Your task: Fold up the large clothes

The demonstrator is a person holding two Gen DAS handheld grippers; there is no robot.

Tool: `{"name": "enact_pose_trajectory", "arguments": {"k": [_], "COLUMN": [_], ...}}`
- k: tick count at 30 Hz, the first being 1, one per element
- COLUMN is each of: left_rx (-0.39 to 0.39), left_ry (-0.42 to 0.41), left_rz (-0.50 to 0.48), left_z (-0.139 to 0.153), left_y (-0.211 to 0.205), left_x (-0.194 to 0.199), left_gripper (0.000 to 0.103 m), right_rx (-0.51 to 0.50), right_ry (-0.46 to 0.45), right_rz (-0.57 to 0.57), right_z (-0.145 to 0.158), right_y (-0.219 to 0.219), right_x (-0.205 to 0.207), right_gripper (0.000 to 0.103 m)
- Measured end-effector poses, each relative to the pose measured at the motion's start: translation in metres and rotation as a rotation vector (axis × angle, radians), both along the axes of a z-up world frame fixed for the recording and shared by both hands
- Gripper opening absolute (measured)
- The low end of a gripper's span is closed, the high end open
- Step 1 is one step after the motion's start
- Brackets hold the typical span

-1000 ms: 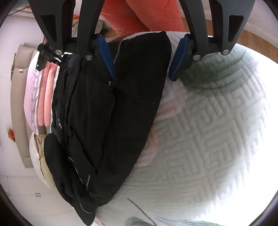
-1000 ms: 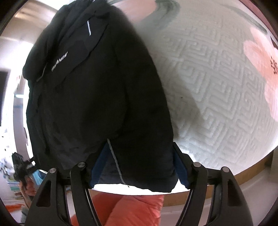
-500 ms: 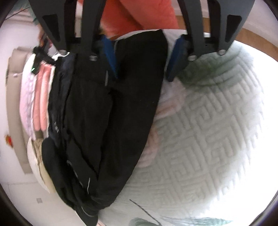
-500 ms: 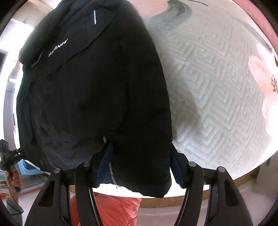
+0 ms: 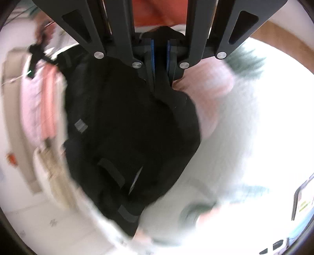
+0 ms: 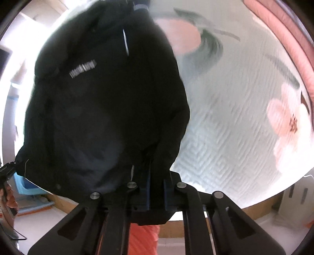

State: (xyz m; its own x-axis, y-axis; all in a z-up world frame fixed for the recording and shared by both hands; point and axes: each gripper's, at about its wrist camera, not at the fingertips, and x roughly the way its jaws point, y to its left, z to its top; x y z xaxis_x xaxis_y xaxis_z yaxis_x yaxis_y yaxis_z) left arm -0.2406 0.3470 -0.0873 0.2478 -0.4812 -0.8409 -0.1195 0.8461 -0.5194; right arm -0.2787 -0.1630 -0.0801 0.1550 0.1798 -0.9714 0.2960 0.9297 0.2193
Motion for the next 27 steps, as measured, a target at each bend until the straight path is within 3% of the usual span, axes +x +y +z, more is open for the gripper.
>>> {"name": "enact_pose_trajectory", "arguments": {"k": [8, 13, 15, 18, 20, 24, 27], "left_rx": [-0.081, -0.065, -0.055, -0.031, -0.018, -0.009, -0.087], "left_ry": [-0.282, -0.442, -0.443, -0.389, -0.280, -0.072, -0.075], "left_rz": [0.043, 0.056, 0.090, 0.137, 0.170, 0.207, 0.201], "left_z": [0.111, 0.147, 0.139, 0.097, 0.049, -0.033, -0.051], "left_y": [-0.013, -0.031, -0.037, -0.045, -0.050, -0.058, -0.051], "left_x": [0.096, 0.193, 0.238, 0.299, 0.338, 0.371, 0.374], "left_gripper": [0.008, 0.010, 0.011, 0.012, 0.013, 0.015, 0.016], "right_rx": [0.100, 0.140, 0.142, 0.137, 0.144, 0.184, 0.241], "right_ry": [-0.191, -0.328, -0.376, -0.373, -0.320, -0.146, -0.080], "right_rz": [-0.014, -0.047, -0.053, -0.050, -0.063, -0.078, -0.105], "right_z": [0.100, 0.144, 0.149, 0.130, 0.092, 0.004, -0.038], "right_y": [-0.045, -0.064, -0.078, -0.091, -0.091, -0.095, -0.100], "right_x": [0.070, 0.165, 0.215, 0.279, 0.326, 0.382, 0.394], "right_gripper": [0.011, 0.011, 0.011, 0.012, 0.012, 0.013, 0.013]}}
